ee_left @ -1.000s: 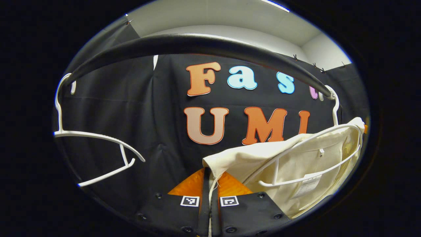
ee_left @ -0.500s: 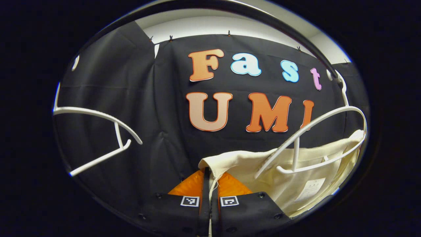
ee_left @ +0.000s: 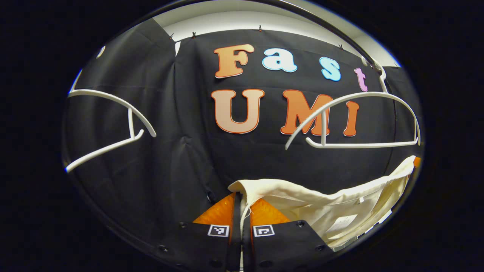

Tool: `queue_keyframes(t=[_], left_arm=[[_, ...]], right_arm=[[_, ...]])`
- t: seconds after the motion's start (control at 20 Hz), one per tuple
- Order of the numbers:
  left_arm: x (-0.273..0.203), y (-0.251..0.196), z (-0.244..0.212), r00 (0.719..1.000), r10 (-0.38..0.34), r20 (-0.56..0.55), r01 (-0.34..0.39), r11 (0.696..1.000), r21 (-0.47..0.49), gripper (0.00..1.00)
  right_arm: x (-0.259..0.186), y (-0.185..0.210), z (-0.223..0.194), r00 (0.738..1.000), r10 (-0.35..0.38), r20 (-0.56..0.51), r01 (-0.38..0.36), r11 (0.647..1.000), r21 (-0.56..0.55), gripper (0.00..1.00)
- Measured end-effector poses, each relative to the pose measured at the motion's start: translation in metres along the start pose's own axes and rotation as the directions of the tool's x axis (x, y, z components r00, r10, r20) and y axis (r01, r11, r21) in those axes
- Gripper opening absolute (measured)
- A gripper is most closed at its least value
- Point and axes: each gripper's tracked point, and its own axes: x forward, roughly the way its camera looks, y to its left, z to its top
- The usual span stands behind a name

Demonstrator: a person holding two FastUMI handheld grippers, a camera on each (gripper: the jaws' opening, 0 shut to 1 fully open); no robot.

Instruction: Grasp the clothes on the hanger with both hands and then place them into the laundry hamper below.

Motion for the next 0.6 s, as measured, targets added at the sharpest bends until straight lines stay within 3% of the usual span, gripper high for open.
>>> queue_keyframes(t=[0.25, 0.6], left_arm=[[0.007, -0.024, -0.023, 0.998, -0.037, -0.052, 0.035, 0.999, -0.022, 0.09], [0.004, -0.081, -0.068, 0.981, -0.143, -0.131, 0.138, 0.989, -0.042, 0.09]], right_arm=[[0.003, 0.006, -0.037, 0.999, -0.008, -0.038, 0.01, 0.999, 0.043, 0.0], [0.011, 0.041, -0.089, 0.995, 0.019, -0.1, -0.009, 0.995, 0.1, 0.0]])
